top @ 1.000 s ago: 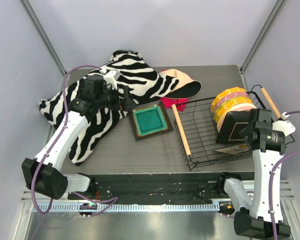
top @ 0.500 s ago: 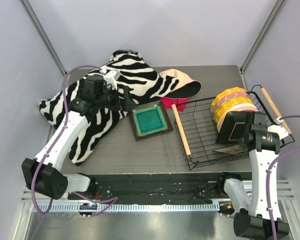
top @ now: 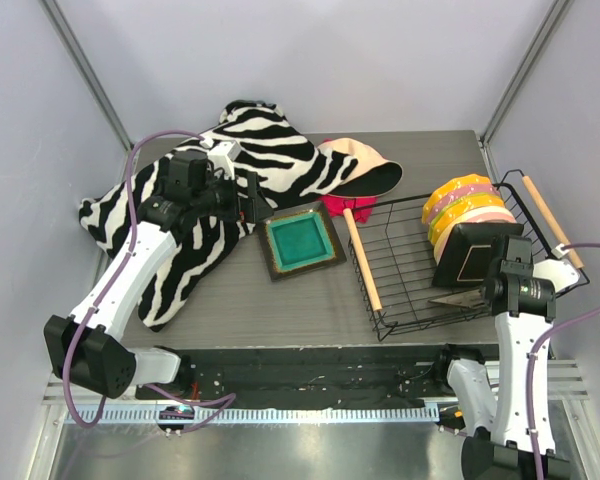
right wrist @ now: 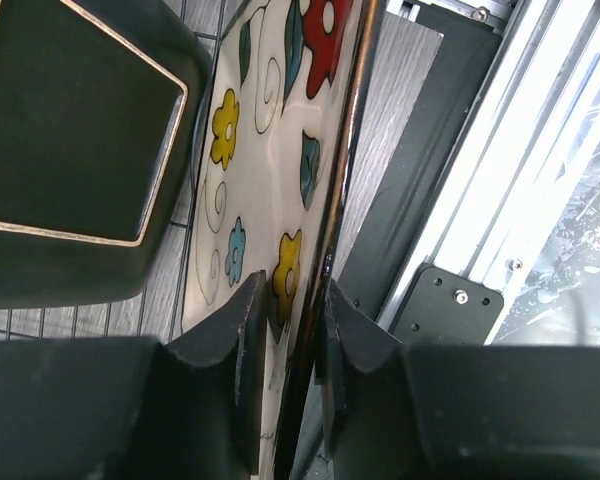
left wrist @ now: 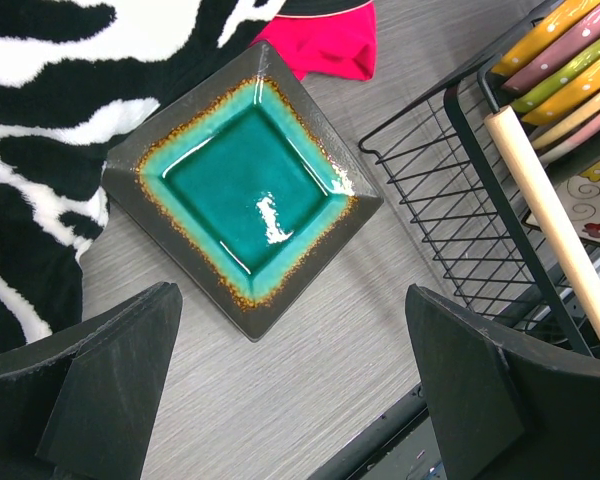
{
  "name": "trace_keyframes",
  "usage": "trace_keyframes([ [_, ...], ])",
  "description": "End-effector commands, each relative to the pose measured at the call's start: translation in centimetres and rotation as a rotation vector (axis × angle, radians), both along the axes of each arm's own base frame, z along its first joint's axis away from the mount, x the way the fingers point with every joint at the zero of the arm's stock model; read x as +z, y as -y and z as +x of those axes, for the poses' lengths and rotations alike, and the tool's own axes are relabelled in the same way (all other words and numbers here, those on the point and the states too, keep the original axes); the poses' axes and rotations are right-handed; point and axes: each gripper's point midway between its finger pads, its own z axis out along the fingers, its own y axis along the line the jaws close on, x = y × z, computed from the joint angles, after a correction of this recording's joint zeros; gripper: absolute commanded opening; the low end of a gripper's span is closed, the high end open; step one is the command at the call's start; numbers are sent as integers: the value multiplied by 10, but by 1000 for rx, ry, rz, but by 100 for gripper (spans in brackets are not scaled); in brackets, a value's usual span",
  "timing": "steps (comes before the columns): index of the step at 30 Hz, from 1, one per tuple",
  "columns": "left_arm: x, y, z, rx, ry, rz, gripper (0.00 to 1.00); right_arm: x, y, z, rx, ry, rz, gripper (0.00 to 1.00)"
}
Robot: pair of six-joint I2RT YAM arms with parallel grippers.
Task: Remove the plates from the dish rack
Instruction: Unload the plate from the dish rack, then place the plate at the center of the board.
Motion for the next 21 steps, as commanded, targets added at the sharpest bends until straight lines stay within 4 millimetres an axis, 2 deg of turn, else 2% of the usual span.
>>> trace_keyframes([
  [1, 7, 2, 3, -6, 32, 0, 100, 14, 2, 27, 33, 77, -13, 1],
  [5, 8, 3, 2, -11, 32, -4, 99, 50, 9, 28, 29, 133, -63, 1],
  [8, 8, 3, 2, -13, 33, -5, 99, 89, 8, 33, 62, 222, -86, 1],
  [11, 10, 3, 1, -13, 39, -7, 100, 112, 3, 37, 101, 287, -90, 1],
  [16, 13, 3, 1, -16, 45, -12, 100, 132, 3, 34, 147, 287, -119, 1],
  [21, 15, 4, -1, -21, 47, -20, 100, 169, 3, 28, 178, 320, -161, 1],
])
